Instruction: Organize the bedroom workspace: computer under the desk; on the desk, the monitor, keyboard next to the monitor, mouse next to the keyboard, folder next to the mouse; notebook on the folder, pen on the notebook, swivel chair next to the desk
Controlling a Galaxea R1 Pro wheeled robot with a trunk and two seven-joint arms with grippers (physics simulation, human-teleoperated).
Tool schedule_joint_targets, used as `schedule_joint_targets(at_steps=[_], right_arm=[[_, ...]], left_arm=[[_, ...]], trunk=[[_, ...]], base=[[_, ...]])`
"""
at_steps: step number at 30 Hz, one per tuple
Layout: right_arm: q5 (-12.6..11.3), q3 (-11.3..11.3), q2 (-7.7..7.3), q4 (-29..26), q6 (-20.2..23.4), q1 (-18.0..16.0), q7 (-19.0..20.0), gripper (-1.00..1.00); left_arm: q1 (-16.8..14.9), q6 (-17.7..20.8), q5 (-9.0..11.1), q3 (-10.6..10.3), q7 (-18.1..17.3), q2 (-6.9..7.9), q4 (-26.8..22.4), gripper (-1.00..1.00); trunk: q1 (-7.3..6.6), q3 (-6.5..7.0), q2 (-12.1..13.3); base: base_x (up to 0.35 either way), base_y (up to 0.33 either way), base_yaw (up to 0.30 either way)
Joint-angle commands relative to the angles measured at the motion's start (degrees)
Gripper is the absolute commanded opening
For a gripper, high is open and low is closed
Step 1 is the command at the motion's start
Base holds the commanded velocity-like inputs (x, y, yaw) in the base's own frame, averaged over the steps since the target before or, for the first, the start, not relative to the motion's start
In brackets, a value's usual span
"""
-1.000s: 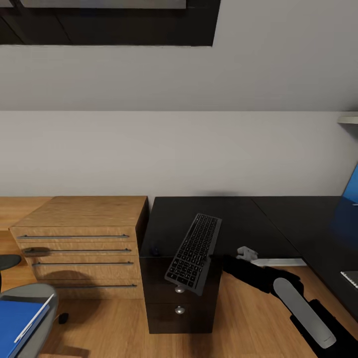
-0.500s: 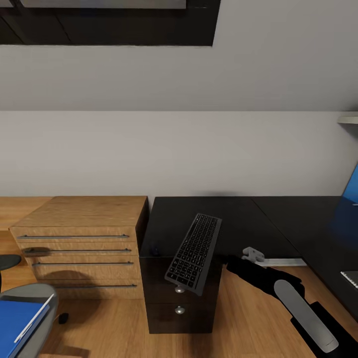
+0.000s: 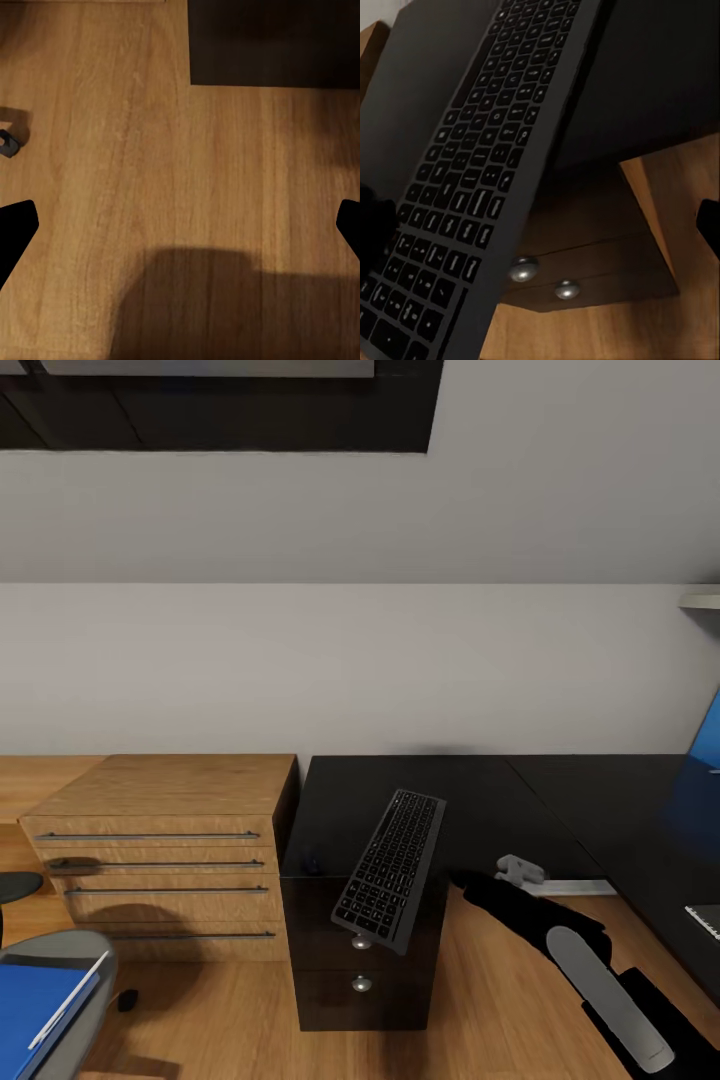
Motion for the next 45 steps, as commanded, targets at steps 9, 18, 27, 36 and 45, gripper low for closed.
schedule_joint_targets(at_steps=[9,18,27,36,45], right_arm=[[8.10,1.75,0.28,-0.09,-3.56,-0.07,-5.75,1.00],[20.29,7.37,1.54,-0.09,-12.53,-0.07,-18.18,1.00],[26.00,13.65,1.88,-0.09,-17.03,-0.07,-23.62,1.00],[26.65,14.85,1.97,-0.03,-17.64,-0.07,-24.37,1.00],[26.61,14.90,2.49,-0.01,-17.72,-0.07,-24.34,1.00]], left_arm=[[-0.06,-0.24,0.60,-0.41,0.44,0.05,0.00,1.00],[-0.06,-0.28,0.60,-0.43,0.42,0.05,0.00,1.00],[-0.06,-0.25,0.56,-0.49,0.43,-0.02,0.00,1.00],[-0.06,-0.32,0.53,-0.64,0.34,-0.10,-0.16,1.00],[-0.06,-0.35,0.51,-0.56,0.57,-0.12,-0.18,1.00]], trunk=[[0.00,-0.06,-0.03],[0.00,-0.06,-0.03],[0.00,-0.06,-0.03],[-1.10,0.84,1.97],[-3.08,2.45,5.58]], base=[[0.000,0.000,0.000],[0.000,0.000,0.000],[0.000,0.000,0.000],[0.000,0.000,0.000],[0.000,0.000,0.000]])
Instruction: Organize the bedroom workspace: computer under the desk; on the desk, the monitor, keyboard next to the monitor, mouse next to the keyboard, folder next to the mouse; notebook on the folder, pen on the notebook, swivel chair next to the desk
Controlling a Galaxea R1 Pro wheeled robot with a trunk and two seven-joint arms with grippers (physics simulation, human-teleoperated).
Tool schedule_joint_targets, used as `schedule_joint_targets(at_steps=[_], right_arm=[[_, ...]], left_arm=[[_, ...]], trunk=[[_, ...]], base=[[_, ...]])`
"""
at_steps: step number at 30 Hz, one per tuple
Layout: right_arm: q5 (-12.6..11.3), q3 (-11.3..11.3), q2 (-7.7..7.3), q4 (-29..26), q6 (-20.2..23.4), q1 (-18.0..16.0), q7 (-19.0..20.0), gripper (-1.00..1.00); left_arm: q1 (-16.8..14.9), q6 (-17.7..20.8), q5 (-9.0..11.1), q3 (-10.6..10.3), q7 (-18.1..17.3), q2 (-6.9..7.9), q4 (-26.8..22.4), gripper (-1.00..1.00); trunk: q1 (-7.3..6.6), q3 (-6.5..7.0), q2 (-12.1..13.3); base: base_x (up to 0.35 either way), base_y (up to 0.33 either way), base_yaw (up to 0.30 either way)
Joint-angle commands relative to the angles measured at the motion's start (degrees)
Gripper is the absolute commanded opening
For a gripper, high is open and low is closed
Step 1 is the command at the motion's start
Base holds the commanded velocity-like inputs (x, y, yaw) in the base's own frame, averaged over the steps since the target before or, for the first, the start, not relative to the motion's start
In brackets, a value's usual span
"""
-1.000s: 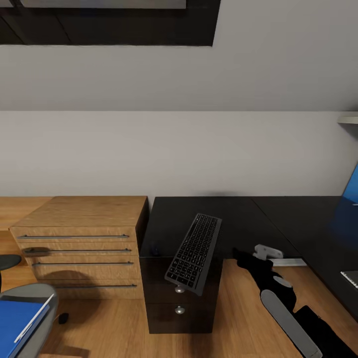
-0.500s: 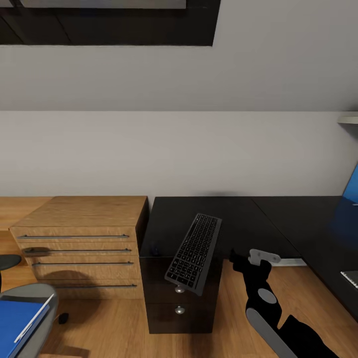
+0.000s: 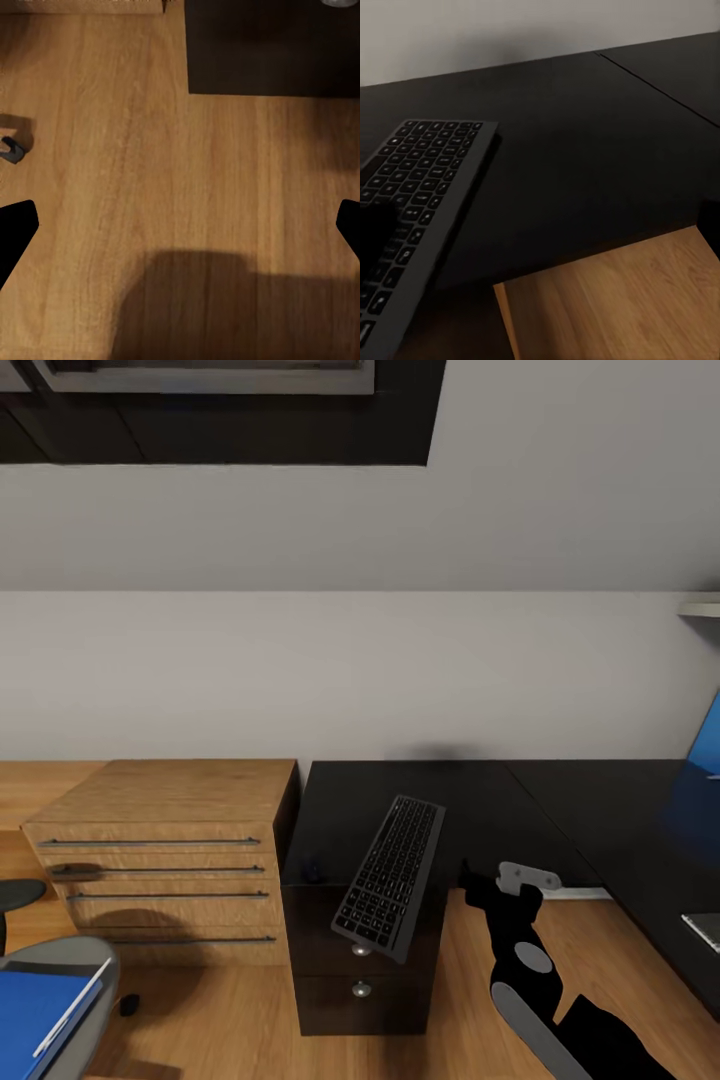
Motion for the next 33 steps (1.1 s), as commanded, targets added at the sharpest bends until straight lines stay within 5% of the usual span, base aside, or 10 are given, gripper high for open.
schedule_joint_targets(at_steps=[1,23,33], right_arm=[[-0.12,0.12,0.03,-0.09,0.46,-0.08,-0.39,1.00],[-0.17,0.01,1.30,-0.09,0.39,-0.09,-0.45,1.00],[-0.25,-0.01,1.30,0.03,-0.12,-0.08,-0.39,1.00]], left_arm=[[-0.06,-0.30,0.60,-0.40,0.44,0.05,0.00,1.00],[-0.06,-2.87,0.69,-0.51,0.39,0.05,0.01,1.00],[-0.06,-2.87,0.69,-0.51,0.38,0.05,0.07,1.00]], trunk=[[-0.23,0.12,0.38],[-5.06,4.07,9.20],[-7.26,6.31,13.21]], base=[[0.000,0.000,0.000],[0.000,0.000,0.000],[0.000,0.000,-0.221]])
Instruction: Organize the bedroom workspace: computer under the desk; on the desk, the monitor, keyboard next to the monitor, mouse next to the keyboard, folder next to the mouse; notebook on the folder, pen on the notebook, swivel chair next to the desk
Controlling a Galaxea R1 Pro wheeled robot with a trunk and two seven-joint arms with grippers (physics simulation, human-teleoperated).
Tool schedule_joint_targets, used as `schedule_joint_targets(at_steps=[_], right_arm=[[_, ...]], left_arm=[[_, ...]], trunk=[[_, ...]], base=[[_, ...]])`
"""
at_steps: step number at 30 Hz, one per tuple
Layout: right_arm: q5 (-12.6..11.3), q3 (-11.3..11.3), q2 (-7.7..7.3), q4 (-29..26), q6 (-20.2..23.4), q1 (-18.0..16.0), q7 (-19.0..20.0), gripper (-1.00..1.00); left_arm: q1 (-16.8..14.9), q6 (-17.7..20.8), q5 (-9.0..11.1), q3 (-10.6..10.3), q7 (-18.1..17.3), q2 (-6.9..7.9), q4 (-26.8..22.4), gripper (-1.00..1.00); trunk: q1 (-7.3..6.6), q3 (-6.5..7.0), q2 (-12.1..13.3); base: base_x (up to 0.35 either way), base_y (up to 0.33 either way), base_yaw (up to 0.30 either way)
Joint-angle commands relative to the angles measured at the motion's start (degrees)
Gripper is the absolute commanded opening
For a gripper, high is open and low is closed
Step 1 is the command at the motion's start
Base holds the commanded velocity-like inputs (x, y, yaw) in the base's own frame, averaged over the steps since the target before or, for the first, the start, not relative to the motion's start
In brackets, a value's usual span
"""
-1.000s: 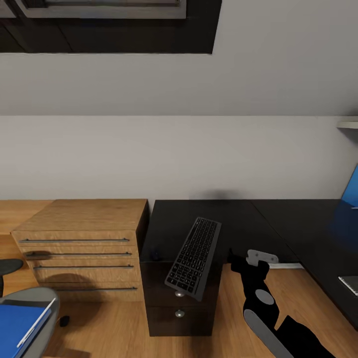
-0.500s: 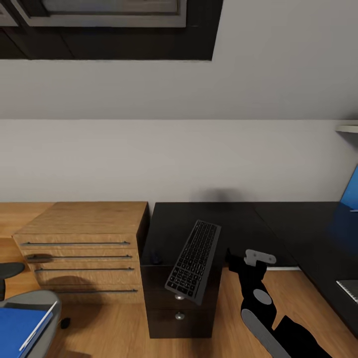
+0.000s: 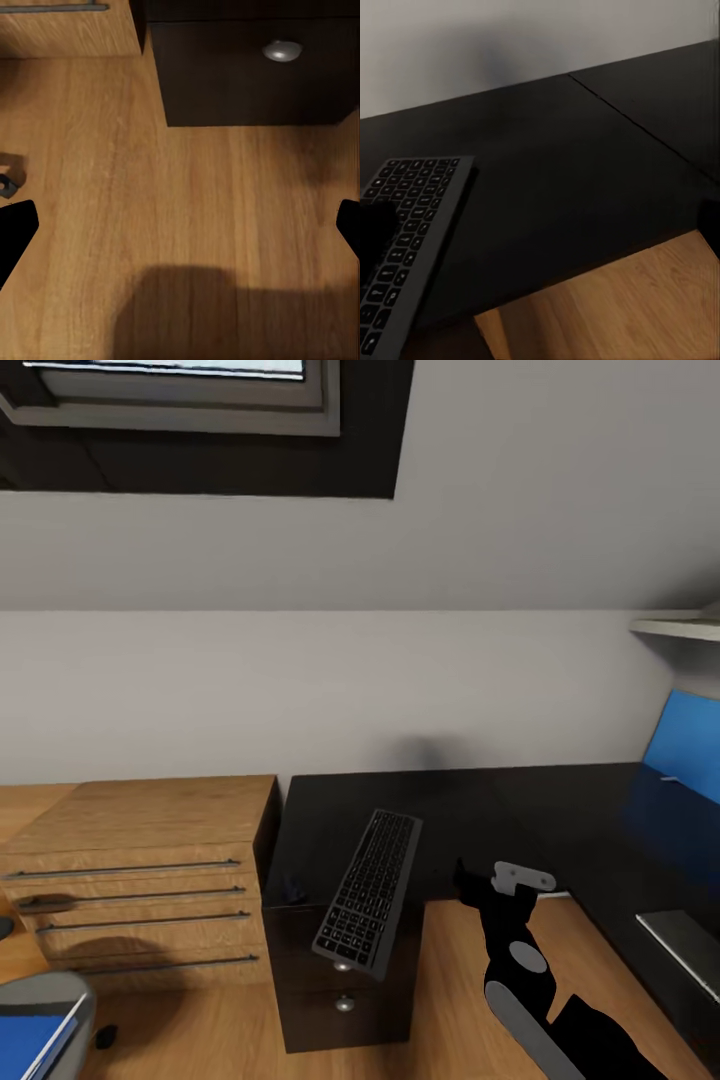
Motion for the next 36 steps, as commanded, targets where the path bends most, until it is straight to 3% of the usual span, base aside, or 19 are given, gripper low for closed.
schedule_joint_targets(at_steps=[1,13,24,36], right_arm=[[-0.12,0.12,-0.04,-0.04,0.43,-0.10,-0.39,1.00],[-0.19,0.15,-0.04,0.06,0.29,-0.10,-0.39,1.00],[-0.21,0.15,0.60,0.13,0.25,-0.10,-0.39,1.00],[-0.21,0.14,0.99,0.25,0.25,-0.10,-0.38,1.00]], left_arm=[[-0.05,-0.34,0.61,-0.39,0.41,0.05,0.01,1.00],[-0.05,-0.34,0.65,-0.39,0.41,0.05,0.01,1.00],[-0.05,-0.34,0.69,-0.36,0.41,0.05,0.02,1.00],[-0.05,-0.38,0.65,-0.39,0.19,0.05,0.02,1.00]], trunk=[[-0.23,0.17,0.37],[-2.86,2.87,5.19],[-5.28,4.92,9.60],[-5.28,5.03,9.60]], base=[[0.000,0.000,-0.249],[0.000,0.000,-0.243],[0.000,0.000,-0.049],[0.000,0.000,-0.034]])
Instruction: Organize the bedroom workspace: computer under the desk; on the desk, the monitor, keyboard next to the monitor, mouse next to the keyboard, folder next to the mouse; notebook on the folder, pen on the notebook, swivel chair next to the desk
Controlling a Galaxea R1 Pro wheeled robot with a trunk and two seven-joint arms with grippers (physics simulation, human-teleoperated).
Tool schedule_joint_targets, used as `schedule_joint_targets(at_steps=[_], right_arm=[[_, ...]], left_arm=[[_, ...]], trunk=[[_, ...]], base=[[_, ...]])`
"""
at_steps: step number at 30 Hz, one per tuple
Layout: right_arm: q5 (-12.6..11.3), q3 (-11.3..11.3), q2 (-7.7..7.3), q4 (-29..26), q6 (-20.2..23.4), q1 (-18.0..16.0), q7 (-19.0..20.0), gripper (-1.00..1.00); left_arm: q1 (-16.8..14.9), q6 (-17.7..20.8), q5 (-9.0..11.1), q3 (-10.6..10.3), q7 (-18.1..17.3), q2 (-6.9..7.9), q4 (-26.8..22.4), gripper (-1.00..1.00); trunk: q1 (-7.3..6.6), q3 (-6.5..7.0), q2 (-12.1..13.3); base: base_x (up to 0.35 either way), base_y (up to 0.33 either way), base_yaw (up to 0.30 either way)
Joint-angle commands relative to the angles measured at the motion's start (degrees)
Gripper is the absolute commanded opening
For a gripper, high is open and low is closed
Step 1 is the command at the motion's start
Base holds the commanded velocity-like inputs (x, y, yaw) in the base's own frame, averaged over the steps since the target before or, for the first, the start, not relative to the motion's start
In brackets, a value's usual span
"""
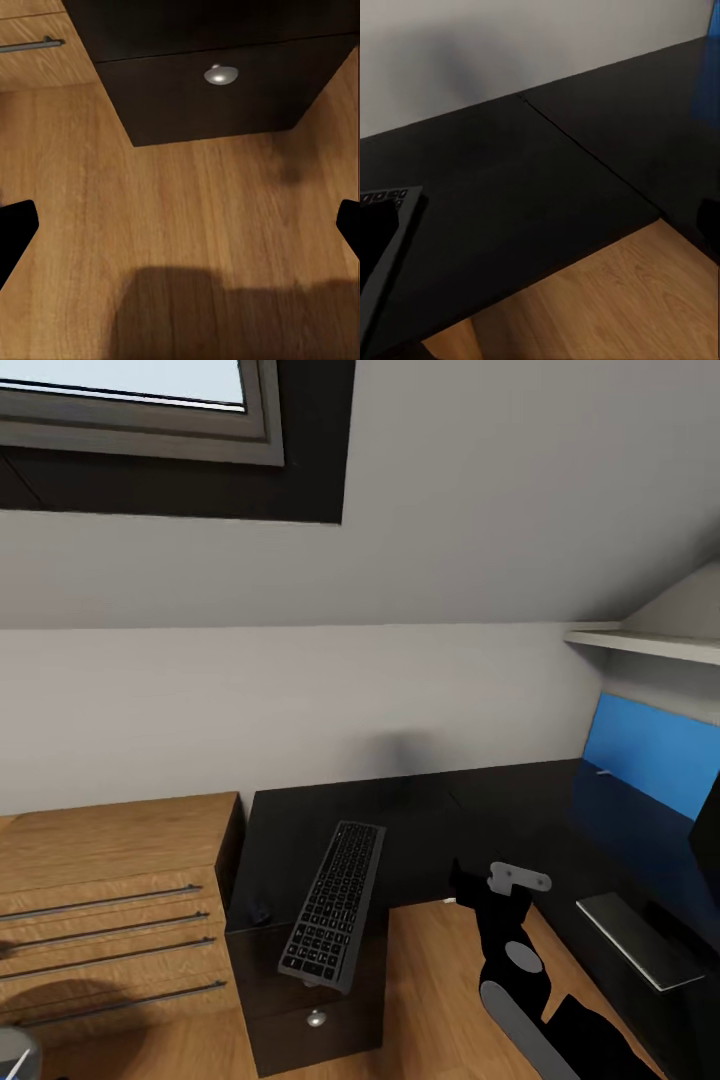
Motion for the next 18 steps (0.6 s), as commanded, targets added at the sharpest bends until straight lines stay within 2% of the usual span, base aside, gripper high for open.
schedule_joint_targets(at_steps=[1,18], right_arm=[[-0.10,0.11,-0.06,-0.08,0.47,-0.09,-0.39,1.00],[-0.23,0.23,0.03,1.49,0.50,-0.09,0.18,1.00]], left_arm=[[-0.06,-0.33,0.60,-0.40,0.41,0.05,0.00,1.00],[-0.06,-0.39,0.56,-0.40,0.38,0.05,0.01,1.00]], trunk=[[0.00,-0.03,-0.05],[0.00,0.77,-0.05]], base=[[0.000,0.000,-0.159],[0.000,0.000,-0.235]])
